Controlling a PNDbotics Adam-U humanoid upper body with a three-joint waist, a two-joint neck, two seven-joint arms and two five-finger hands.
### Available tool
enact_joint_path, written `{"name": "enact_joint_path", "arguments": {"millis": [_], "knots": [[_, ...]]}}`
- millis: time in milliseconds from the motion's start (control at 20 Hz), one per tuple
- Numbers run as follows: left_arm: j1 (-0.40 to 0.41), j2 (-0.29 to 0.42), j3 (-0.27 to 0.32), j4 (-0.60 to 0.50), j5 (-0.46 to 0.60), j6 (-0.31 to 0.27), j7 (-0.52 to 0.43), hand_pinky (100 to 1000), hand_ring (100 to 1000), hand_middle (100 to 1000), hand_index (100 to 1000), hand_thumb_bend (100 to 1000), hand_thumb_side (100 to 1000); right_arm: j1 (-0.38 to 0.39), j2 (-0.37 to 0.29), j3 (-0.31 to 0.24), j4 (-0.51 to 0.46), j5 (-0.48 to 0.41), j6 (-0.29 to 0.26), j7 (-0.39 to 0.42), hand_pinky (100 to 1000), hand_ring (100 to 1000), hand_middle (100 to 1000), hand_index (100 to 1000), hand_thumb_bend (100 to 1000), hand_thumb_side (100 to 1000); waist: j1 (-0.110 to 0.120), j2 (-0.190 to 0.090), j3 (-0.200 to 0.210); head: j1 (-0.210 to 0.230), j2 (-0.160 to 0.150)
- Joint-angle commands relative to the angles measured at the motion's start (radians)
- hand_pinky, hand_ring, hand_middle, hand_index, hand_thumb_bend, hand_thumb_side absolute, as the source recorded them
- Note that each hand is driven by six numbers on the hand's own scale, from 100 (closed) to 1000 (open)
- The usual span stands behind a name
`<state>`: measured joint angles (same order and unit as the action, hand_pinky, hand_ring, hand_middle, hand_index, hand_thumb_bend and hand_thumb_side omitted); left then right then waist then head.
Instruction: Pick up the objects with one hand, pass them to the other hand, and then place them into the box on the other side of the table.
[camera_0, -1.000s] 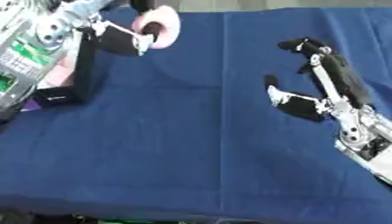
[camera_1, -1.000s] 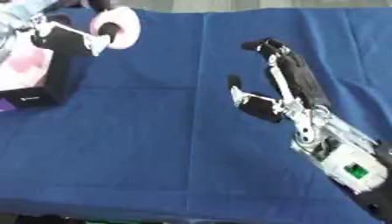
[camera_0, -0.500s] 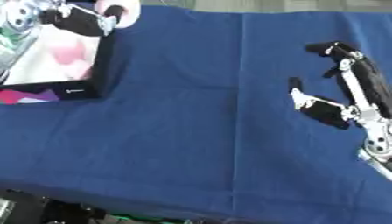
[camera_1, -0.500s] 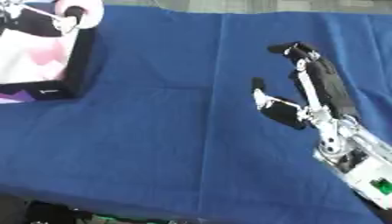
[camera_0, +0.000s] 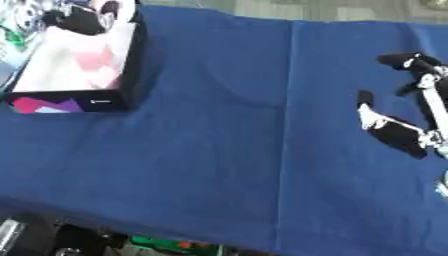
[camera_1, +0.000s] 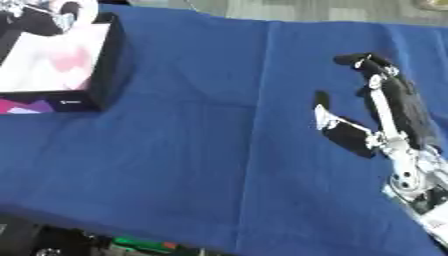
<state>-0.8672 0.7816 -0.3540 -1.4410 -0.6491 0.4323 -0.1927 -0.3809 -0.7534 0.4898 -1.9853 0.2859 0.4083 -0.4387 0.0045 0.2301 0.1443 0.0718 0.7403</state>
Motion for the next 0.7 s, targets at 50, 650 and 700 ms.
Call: {"name": "enact_joint_path", "arguments": {"millis": [50,650,700], "knots": [[-0.008,0.014,0.043,0.062,-0.013,0.001,0.033,789,621,502,401,100,117,-0.006,-0.013,-0.02,-0.015,-0.01,-0.005,-0.017,578,820,763,812,212,205,-0.002,-0.011,-0.003,0.011,-0.013],[0.004,-0.003,0.056,0.186,-0.082,-0.026,0.08,801,674,567,498,216,113,0.0,-0.002,-0.023,-0.015,-0.015,-0.012,-0.034,576,818,760,810,269,116,-0.014,0.0,-0.022,0.055,-0.026],[0.006,-0.004,0.055,0.192,-0.09,-0.029,0.08,806,689,584,531,243,121,0.001,-0.001,-0.023,-0.015,-0.014,-0.011,-0.035,576,818,760,810,266,119,-0.015,0.001,-0.023,0.056,-0.027]]}}
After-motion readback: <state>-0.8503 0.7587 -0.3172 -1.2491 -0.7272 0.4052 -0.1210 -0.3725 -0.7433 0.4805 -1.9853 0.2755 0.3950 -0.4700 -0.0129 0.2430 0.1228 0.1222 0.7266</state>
